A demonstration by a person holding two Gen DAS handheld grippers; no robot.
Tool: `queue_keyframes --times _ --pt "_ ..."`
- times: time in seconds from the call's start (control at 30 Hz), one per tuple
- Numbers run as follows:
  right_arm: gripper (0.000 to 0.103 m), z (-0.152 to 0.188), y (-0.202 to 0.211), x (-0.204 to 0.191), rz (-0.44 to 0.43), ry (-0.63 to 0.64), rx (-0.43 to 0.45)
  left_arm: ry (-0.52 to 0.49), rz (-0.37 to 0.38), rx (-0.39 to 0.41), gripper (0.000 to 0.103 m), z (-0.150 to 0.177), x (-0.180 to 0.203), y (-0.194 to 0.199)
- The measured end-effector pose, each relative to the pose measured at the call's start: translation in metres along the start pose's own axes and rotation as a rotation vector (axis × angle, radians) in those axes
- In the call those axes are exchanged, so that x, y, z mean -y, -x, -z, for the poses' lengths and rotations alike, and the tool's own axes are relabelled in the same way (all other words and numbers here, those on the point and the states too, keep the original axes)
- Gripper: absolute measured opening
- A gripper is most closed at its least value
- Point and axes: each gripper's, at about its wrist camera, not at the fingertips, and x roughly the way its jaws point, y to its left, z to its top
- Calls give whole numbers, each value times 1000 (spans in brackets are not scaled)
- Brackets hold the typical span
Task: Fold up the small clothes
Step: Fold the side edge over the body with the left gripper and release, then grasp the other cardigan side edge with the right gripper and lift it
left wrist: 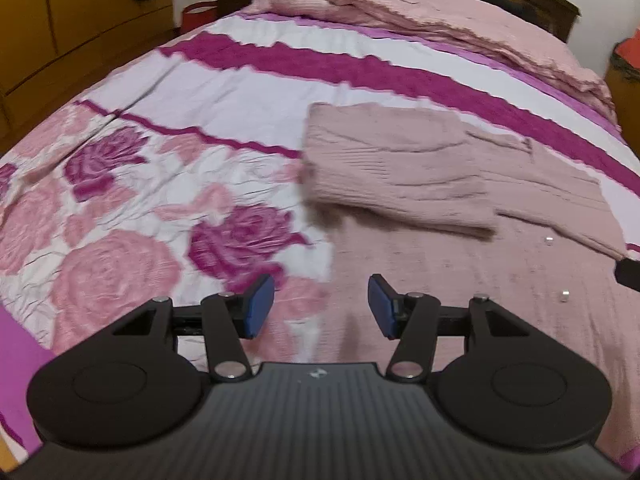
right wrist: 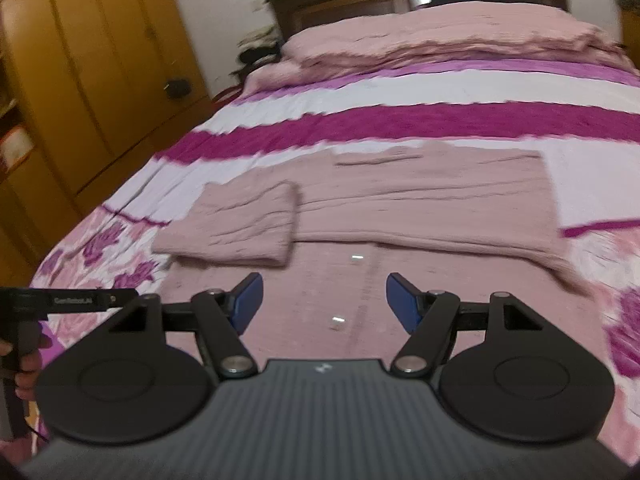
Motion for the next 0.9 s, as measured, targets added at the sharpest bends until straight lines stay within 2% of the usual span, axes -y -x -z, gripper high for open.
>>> queue_keyframes --times 0.3,0.5,0.77,0.9 --pt "70 -12 -69 -77 -91 179 -70 67 -67 5 60 8 -44 -3" --pt "70 -11 -111 -123 -111 310 -90 128 -76 -3 60 13 -66 -7" --pt "70 -12 -156 -156 -131 361 -129 159 -75 -12 60 20 -78 -16" --pt "69 -14 -169 -169 -132 410 -116 149 -77 -10 60 21 -77 -19"
